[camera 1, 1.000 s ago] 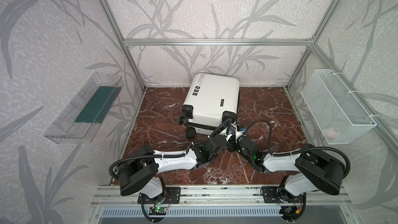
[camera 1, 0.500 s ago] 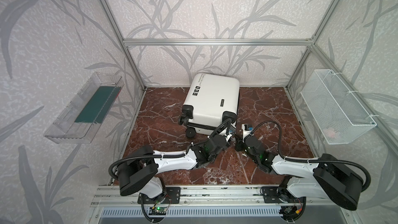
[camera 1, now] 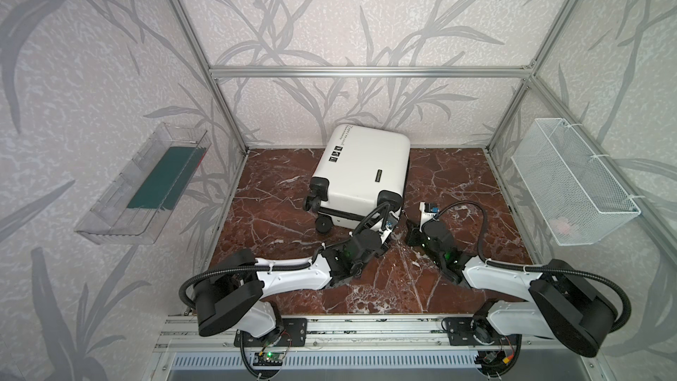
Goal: Pack the luggage
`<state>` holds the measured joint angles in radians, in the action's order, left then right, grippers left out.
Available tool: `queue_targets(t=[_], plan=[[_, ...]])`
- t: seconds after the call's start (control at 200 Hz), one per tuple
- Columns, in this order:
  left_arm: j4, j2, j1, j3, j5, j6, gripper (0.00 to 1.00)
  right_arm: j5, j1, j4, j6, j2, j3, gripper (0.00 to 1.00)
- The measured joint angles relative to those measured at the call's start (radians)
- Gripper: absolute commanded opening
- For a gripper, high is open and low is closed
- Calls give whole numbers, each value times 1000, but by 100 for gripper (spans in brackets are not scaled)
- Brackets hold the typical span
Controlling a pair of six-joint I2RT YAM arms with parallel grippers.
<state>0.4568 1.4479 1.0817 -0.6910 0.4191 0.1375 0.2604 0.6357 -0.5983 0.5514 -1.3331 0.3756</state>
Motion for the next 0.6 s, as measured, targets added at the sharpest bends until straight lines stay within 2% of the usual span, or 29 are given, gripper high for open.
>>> queue_targets(t=[0.265,0.6], plan=[[-38,-76,3,48,-34,-61,0,-40,-107,-31,2,-161,113,0],[-120,-269,26,163,-64,-121,0,-56,-283,-56,19,-364,299,0]])
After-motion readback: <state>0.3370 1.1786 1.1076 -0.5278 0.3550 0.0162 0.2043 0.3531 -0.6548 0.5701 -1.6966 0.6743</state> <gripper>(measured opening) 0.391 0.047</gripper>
